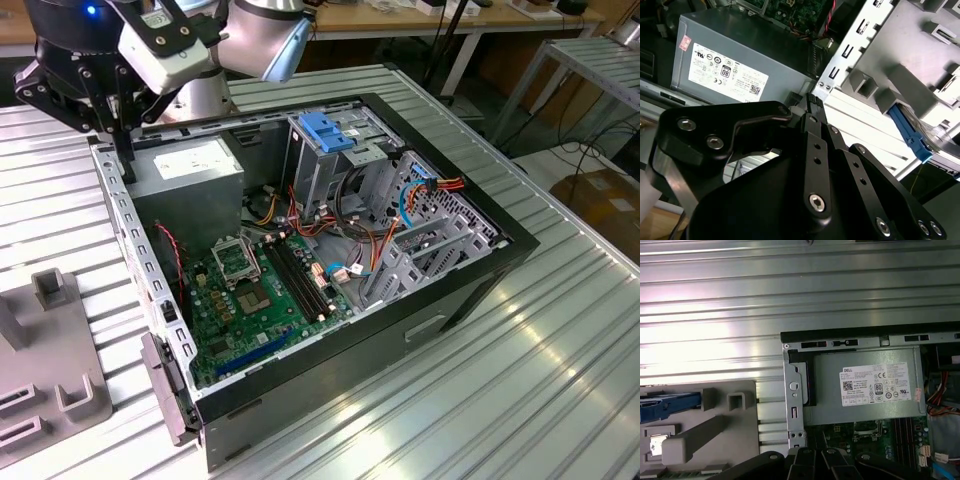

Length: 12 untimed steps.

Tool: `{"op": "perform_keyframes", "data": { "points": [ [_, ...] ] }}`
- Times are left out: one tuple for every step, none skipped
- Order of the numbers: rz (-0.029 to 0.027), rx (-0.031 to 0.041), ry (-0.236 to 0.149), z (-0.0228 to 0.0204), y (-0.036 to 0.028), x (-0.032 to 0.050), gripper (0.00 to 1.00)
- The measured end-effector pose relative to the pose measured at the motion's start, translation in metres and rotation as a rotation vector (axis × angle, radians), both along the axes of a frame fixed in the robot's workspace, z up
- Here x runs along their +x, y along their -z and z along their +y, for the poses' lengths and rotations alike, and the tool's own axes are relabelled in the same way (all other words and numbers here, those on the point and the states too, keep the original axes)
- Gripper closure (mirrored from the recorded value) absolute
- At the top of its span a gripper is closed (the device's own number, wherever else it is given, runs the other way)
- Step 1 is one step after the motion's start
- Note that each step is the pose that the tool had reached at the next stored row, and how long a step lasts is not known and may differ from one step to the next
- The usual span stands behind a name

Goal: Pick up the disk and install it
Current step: 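Reach for the disk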

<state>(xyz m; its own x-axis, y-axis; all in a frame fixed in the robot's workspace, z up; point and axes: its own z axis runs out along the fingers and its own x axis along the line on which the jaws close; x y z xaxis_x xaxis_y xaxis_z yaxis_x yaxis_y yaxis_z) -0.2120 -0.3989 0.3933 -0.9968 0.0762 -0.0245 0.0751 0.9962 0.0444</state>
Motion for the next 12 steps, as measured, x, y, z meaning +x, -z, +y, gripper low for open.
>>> {"op": "perform_keyframes", "data": {
  "points": [
    [0.0000,0.0000,0.000,0.0000,0.0000,-0.0007,0.90],
    [0.0000,0.0000,0.000,0.0000,0.0000,-0.0018,0.90],
    [0.0000,0.0000,0.000,0.0000,0.0000,-0.0025,0.90],
    [0.0000,0.0000,0.000,0.0000,0.0000,-0.0045,0.90],
    [0.0000,0.0000,0.000,0.0000,0.0000,-0.0060,0.90],
    [0.0000,0.0000,0.000,0.0000,0.0000,-0.0073,0.90],
    [0.0000,0.0000,0.000,0.0000,0.0000,-0.0089,0.90],
    [0.0000,0.0000,0.000,0.0000,0.0000,-0.0100,0.90],
    [0.0000,0.0000,0.000,0.0000,0.0000,-0.0108,0.90],
    [0.0000,0.0000,0.000,0.0000,0.0000,-0.0127,0.90],
    [0.0000,0.0000,0.000,0.0000,0.0000,-0.0139,0.90],
    [0.0000,0.0000,0.000,0.0000,0.0000,-0.0148,0.90]
  ]
}}
